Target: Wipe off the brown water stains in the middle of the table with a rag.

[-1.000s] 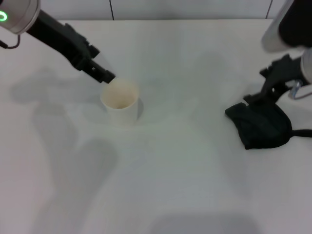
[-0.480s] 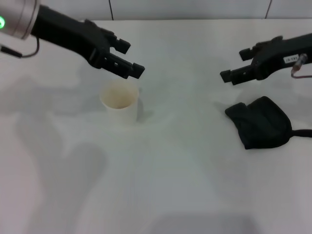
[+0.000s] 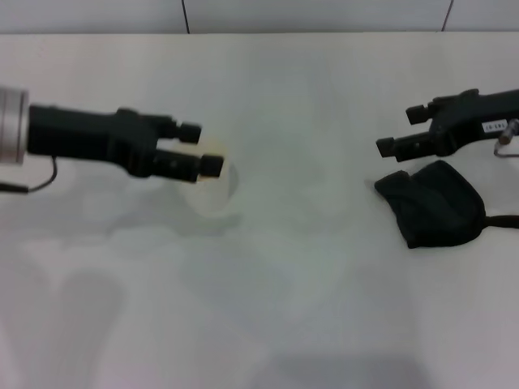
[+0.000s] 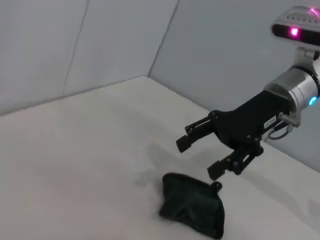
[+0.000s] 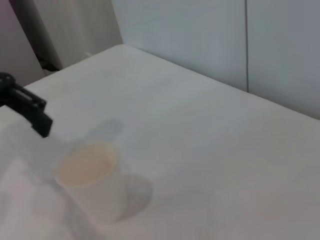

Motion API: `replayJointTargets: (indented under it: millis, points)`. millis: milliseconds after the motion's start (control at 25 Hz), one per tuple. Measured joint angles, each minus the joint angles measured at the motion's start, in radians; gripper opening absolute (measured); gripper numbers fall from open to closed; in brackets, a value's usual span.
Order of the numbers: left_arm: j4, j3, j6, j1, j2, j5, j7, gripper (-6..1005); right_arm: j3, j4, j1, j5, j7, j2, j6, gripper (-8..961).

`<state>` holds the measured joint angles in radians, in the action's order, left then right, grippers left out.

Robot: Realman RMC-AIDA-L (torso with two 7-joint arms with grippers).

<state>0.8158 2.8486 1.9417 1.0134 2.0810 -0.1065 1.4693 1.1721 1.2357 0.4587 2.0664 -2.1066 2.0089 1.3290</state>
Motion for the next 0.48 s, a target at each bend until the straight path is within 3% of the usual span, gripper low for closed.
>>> replayJointTargets:
  millis: [280, 480]
  points:
    - [-0.01, 0.0, -0.003, -0.115, -0.004, -0.027, -0.029, 890, -0.005, -0.032, -0.048, -0.008, 0.13, 0.0, -0.009, 856]
    - [-0.017, 0.0, -0.011, -0.158, -0.005, -0.024, -0.039, 890, -0.03, -0.075, -0.064, -0.038, 0.168, -0.001, -0.022, 856]
